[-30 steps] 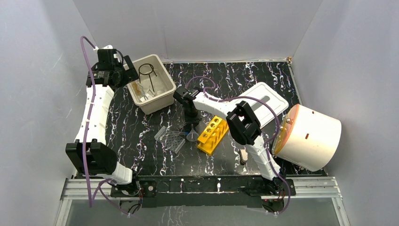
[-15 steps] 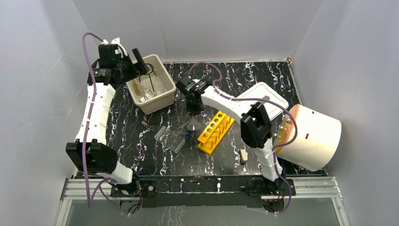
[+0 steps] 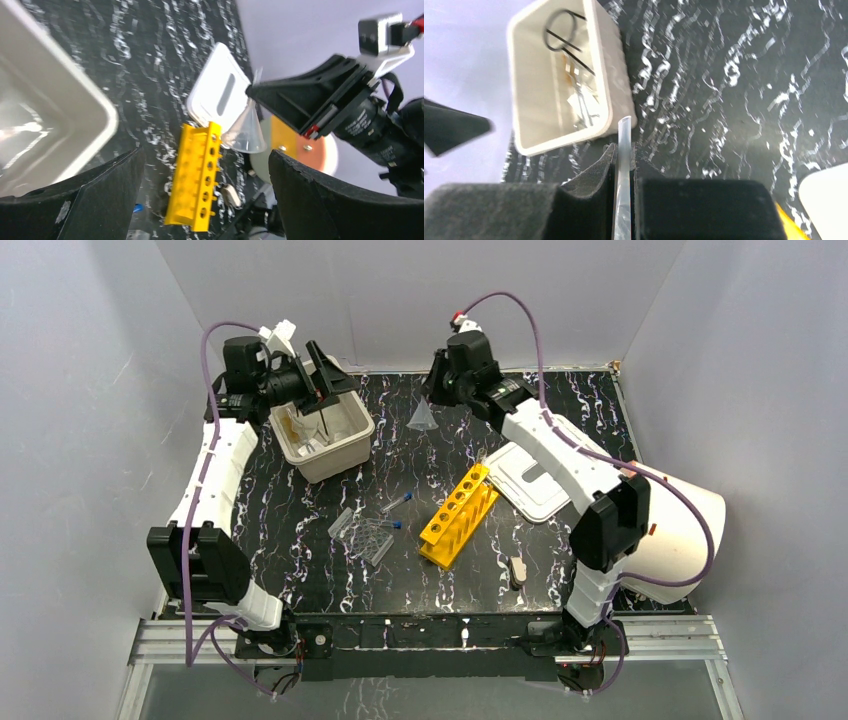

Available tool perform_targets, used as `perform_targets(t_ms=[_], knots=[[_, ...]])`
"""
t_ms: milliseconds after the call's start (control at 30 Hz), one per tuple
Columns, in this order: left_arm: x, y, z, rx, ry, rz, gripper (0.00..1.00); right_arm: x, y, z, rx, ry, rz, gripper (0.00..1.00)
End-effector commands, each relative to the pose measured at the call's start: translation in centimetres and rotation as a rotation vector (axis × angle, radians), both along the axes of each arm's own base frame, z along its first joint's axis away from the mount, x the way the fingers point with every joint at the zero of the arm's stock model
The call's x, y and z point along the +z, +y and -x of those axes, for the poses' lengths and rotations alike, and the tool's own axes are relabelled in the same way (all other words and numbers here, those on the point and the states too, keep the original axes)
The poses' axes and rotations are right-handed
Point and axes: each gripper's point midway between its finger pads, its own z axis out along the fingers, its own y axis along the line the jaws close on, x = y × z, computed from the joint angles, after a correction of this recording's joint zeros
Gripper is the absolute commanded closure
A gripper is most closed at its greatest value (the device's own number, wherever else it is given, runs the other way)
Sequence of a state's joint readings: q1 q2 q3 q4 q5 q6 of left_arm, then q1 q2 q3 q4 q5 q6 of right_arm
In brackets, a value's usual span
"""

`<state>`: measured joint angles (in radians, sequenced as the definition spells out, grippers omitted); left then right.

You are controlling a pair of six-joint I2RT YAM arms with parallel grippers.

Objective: Organize the chemistry lab equipment

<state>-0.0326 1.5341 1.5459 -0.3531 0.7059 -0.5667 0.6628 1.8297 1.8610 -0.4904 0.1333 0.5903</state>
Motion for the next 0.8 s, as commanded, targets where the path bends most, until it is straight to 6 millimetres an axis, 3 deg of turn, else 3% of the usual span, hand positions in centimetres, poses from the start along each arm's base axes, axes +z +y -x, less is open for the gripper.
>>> perform_targets(t_ms=[0, 100, 267, 467, 767], knots=[[3.6, -4.3, 2.5, -0.211, -0.061, 0.168, 0.09, 10.1, 1.6, 0.2, 0.149, -0.258, -0.269, 0.89], [3.8, -6.5, 3.0, -0.267, -0.072, 0.195, 0.09, 11.6, 2.4, 0.8, 0.213, -0.281, -0.352, 0.89], [3.5, -8.4, 2.9, -0.296, -0.071, 0.261, 0.09, 12.3, 4.1, 1.9, 0.314, -0.276, -0.442, 0.90], [2.5, -9.1, 2.2, -0.293, -0.060, 0.293, 0.11, 12.2, 5.4, 2.7, 0.395, -0.256, -0.498, 0.90], [2.5, -9.5, 3.4, -0.336, -0.057, 0.366, 0.19, 11.2, 6.3, 2.4, 0.438, -0.214, -0.539, 0.90]])
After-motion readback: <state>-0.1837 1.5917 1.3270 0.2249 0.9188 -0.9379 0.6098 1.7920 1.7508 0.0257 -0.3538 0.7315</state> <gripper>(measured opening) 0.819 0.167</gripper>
